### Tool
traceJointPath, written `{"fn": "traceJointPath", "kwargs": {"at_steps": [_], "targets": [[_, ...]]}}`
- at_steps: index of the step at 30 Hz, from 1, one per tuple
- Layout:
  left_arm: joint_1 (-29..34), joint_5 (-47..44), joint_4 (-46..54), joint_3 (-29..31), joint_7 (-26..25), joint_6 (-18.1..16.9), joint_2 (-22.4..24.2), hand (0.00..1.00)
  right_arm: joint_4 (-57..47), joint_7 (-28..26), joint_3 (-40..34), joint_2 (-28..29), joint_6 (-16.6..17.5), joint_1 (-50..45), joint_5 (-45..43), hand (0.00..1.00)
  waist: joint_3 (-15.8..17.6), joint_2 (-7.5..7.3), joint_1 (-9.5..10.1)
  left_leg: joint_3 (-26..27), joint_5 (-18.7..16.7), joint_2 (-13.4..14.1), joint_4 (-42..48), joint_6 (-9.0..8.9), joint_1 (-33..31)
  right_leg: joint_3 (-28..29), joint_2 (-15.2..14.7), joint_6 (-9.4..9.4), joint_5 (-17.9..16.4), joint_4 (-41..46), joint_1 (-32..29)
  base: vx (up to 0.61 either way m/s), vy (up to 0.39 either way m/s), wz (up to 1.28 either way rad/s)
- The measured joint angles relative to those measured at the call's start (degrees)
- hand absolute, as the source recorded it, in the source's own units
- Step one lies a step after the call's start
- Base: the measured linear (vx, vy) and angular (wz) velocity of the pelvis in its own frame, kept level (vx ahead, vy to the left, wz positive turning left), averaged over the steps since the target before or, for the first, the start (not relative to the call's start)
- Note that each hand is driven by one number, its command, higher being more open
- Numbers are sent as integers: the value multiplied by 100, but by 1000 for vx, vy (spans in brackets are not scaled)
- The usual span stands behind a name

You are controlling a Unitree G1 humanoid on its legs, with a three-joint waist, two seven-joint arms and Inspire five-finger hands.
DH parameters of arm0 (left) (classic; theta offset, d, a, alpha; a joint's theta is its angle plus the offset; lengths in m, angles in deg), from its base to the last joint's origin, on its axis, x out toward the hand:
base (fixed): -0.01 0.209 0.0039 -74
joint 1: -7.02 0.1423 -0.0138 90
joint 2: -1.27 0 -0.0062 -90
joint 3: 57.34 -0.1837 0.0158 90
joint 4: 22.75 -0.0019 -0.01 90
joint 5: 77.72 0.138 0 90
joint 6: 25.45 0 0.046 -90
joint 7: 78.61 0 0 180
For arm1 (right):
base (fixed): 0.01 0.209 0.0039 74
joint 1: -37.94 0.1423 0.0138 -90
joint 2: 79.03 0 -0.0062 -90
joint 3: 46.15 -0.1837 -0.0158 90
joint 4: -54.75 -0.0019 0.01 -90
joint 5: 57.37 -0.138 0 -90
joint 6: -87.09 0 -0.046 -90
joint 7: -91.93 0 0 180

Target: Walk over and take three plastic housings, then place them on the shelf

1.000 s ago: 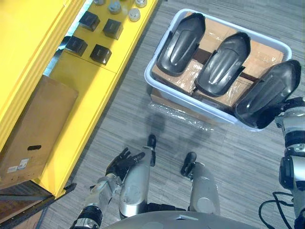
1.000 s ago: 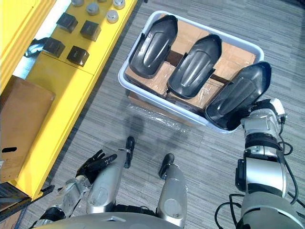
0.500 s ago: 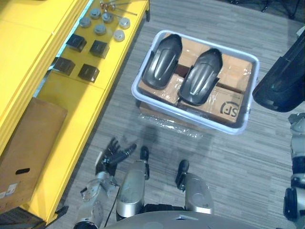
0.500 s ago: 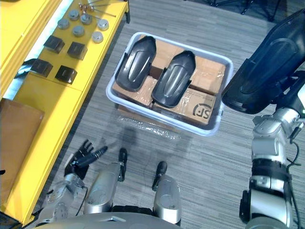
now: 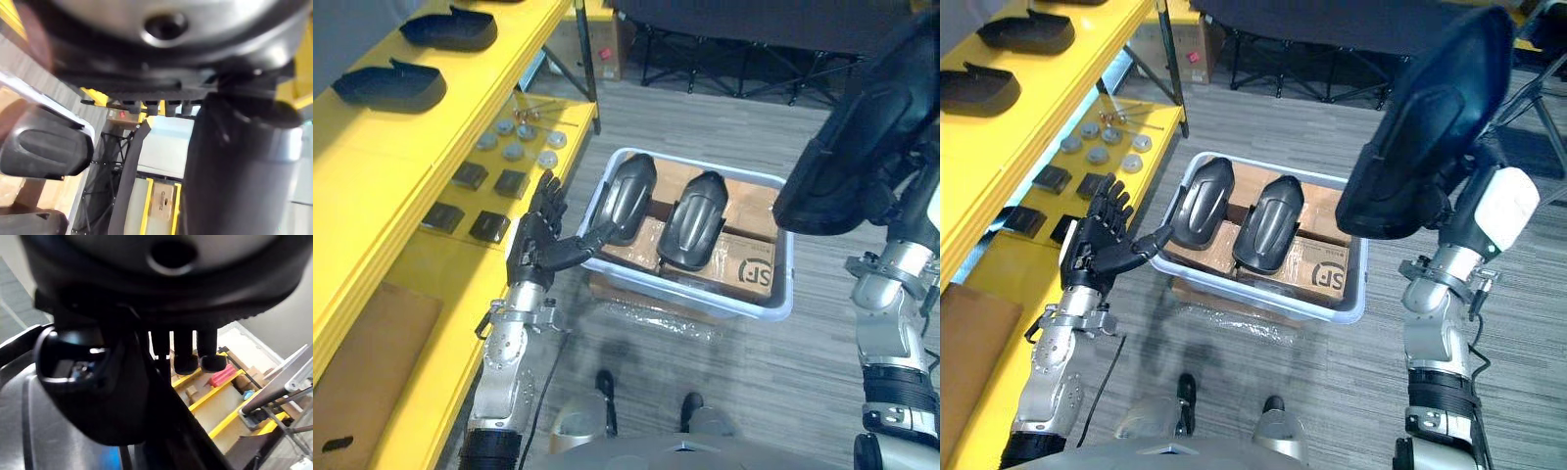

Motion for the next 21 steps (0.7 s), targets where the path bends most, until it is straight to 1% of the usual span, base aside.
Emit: {"fn": "traceJointPath", "kwargs": {"at_steps": [3,5,7,9,11,13,15,16,20,21], "targets": [[-51,210,-1,-226,-4,-8,-45,100,-12,-4,238,144,187,13,-212,0,-205,-14,-13,52,1,-8,-111,2,84,102,-6,-4,38,0,-10,-44,27,-14],[-83,224,-16,-337,3,-8,-64,100,-14,-5,374,300,233,59,-220,0,-264,-22,-10,116,3,-15,-148,5,146,167,-18,-15,47,0,-3,-60,20,-16],[-166,225,-46,-421,23,-8,-63,100,-14,-77,561,306,260,100,-225,0,-307,-12,-17,142,21,-56,-242,25,190,193,-53,-18,49,-1,-8,-92,24,-11],[-255,224,-107,-468,105,-16,-64,100,-15,-221,779,364,269,168,-296,0,-363,-7,-24,190,84,-107,-423,-2,270,280,-62,-42,63,-6,-30,-106,23,-10],[-282,221,-130,-511,176,-26,-68,100,-15,-261,895,467,275,220,-374,0,-391,-6,-46,201,152,-144,-557,40,331,285,-83,-49,59,-11,-33,-92,13,-3],[-308,201,-130,-627,285,-56,-104,100,-15,-286,1008,493,280,239,-448,0,-421,-2,-36,215,259,-169,-687,30,356,289,-98,-58,57,-15,-74,-68,10,-1],[-401,185,-130,-713,481,-92,-140,100,-15,-340,1128,497,282,294,-447,0,-430,-5,-30,221,400,-178,-818,18,367,290,-94,-90,88,-15,-140,-42,4,-1],[-506,165,-128,-848,644,-92,-175,100,-14,-360,1287,513,282,349,-451,0,-430,-4,-26,223,488,-180,-927,38,420,290,-87,-105,124,-15,-147,-31,0,-1],[-677,131,-128,-1106,905,-48,-185,100,-13,-367,1522,752,314,464,-544,0,-497,-23,-30,239,548,-182,-1026,50,488,303,-81,-109,138,-19,-125,-12,2,-2],[-726,92,-117,-1187,995,-9,-180,100,-13,-369,1610,803,346,472,-588,0,-540,-30,-25,241,589,-188,-1066,84,506,306,-82,-108,143,-23,-125,0,0,0]]}}
